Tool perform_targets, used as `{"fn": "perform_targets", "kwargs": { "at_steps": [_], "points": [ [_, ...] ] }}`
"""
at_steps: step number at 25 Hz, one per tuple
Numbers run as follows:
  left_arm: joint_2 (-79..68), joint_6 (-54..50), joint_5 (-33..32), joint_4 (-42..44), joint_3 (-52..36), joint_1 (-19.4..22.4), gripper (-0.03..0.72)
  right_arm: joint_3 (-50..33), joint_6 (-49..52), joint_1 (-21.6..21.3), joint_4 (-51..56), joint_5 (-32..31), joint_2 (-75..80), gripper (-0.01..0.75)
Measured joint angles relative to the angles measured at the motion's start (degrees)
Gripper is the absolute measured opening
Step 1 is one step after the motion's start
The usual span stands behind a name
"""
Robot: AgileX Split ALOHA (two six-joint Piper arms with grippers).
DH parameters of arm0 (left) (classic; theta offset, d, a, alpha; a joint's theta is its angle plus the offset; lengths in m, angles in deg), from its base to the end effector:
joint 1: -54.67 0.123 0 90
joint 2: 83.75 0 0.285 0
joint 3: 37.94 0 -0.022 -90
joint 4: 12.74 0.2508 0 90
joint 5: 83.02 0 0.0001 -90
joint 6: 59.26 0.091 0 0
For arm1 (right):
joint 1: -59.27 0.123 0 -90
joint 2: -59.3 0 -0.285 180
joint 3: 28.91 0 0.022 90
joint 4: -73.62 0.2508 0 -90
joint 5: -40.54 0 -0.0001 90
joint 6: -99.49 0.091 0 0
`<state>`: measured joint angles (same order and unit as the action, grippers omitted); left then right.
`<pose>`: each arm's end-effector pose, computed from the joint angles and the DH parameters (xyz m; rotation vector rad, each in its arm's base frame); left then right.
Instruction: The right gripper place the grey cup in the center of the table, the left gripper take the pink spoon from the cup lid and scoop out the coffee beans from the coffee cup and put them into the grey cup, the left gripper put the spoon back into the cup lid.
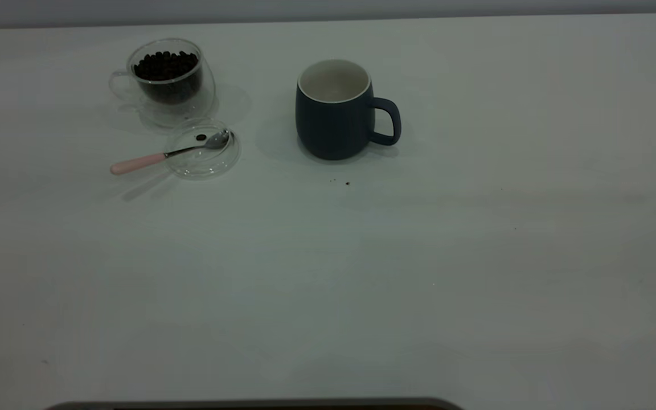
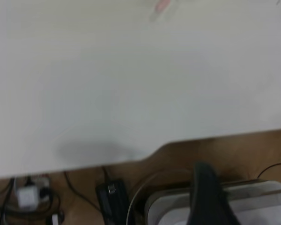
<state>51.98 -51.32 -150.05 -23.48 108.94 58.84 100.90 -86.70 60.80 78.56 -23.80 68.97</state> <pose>0.0893 -0.0092 0.3255 0.0600 2.5005 -0.1599 -0.0002 0.0071 0.2649 -0.1499 2.1596 0.0589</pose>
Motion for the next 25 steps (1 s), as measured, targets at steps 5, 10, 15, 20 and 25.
{"fn": "perform_targets", "kwargs": {
  "at_steps": [5,10,15,20,25],
  "points": [
    [10.13,-2.63,0.25,3.13,-10.09,-2.45,0.466,0.0,0.0,0.0,0.0,0.0,0.0,0.502],
    [20.3,-4.21,0.31,5.64,-14.25,-4.56,0.466,0.0,0.0,0.0,0.0,0.0,0.0,0.502],
    [30.54,-5.86,1.21,5.64,-15.82,-4.56,0.465,0.0,0.0,0.0,0.0,0.0,0.0,0.502],
    [37.37,-6.1,1.22,5.64,-15.82,-4.56,0.465,0.0,0.0,0.0,0.0,0.0,0.0,0.502],
    [37.51,-6.1,1.22,5.64,-15.82,-4.56,0.465,0.0,0.0,0.0,0.0,0.0,0.0,0.502]
  ]
}}
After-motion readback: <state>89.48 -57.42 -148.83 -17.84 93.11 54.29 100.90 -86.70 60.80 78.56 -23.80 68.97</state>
